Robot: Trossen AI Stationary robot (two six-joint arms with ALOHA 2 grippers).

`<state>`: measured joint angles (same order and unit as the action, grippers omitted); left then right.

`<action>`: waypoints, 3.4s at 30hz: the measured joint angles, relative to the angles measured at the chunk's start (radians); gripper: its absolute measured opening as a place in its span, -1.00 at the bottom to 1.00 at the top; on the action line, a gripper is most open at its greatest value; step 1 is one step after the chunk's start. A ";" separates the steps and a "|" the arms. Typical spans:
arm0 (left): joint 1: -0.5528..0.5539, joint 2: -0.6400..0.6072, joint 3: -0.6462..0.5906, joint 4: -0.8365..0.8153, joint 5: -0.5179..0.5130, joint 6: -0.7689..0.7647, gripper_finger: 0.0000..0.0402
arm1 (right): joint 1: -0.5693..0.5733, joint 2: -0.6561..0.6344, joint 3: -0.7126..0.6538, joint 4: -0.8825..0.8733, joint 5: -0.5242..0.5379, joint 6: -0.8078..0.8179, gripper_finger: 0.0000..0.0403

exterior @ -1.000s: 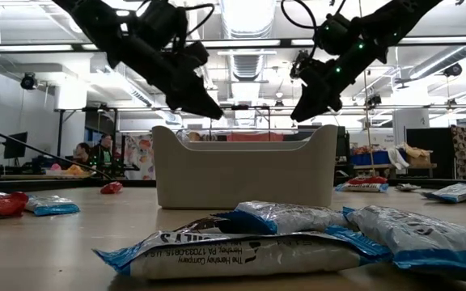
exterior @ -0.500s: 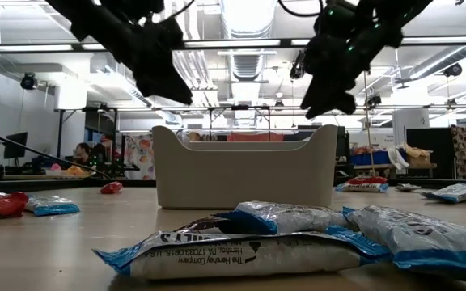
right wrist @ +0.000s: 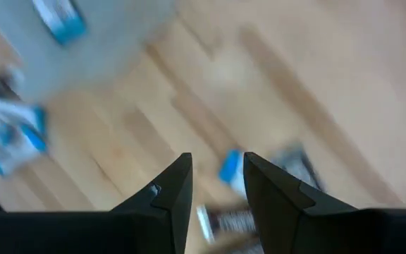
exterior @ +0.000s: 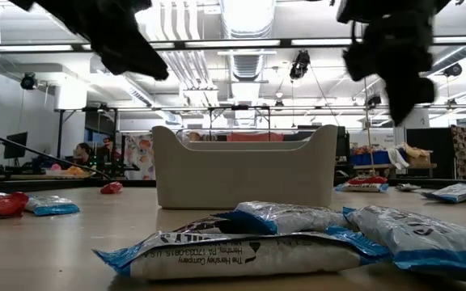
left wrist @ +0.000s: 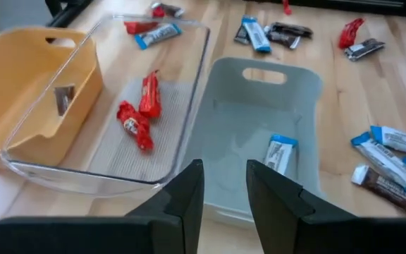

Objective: Organize candy in baskets
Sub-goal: Put the white chocolate bar into the gray bin

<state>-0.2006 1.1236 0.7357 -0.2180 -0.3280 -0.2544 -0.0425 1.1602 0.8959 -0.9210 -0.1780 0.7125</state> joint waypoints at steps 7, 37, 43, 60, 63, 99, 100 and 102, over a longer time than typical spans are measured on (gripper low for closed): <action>-0.070 0.002 0.000 -0.001 -0.066 -0.033 -0.54 | 0.161 0.031 0.000 -0.109 0.085 -0.180 -0.31; -0.069 0.002 -0.012 -0.009 -0.112 -0.001 -0.54 | 0.297 0.410 -0.041 -0.055 0.279 -0.392 -0.05; -0.069 0.002 -0.013 -0.008 -0.112 -0.001 -0.54 | 0.272 0.419 -0.041 -0.036 0.275 -0.442 -0.19; -0.068 0.001 0.019 -0.003 -0.119 0.134 -0.54 | 0.256 0.202 -0.028 -0.036 0.248 -0.440 -0.94; -0.064 -0.007 0.035 -0.009 -0.119 0.205 -0.54 | 0.229 0.113 -0.011 -0.025 0.249 -0.418 -0.94; 0.450 -0.073 0.027 0.007 0.218 0.488 -0.54 | -0.292 0.063 -0.262 1.257 -0.501 -0.789 -0.94; 0.450 -0.072 0.027 0.007 0.218 0.487 -0.54 | -0.291 0.079 -0.262 1.255 -0.530 -0.775 -0.94; 0.450 -0.071 0.027 0.004 0.219 0.485 -0.54 | -0.277 0.113 -0.255 1.251 -0.552 -0.738 -0.94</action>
<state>0.2497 1.0523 0.7624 -0.2144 -0.1095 0.2310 -0.3198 1.2734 0.6413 0.3305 -0.7296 -0.0257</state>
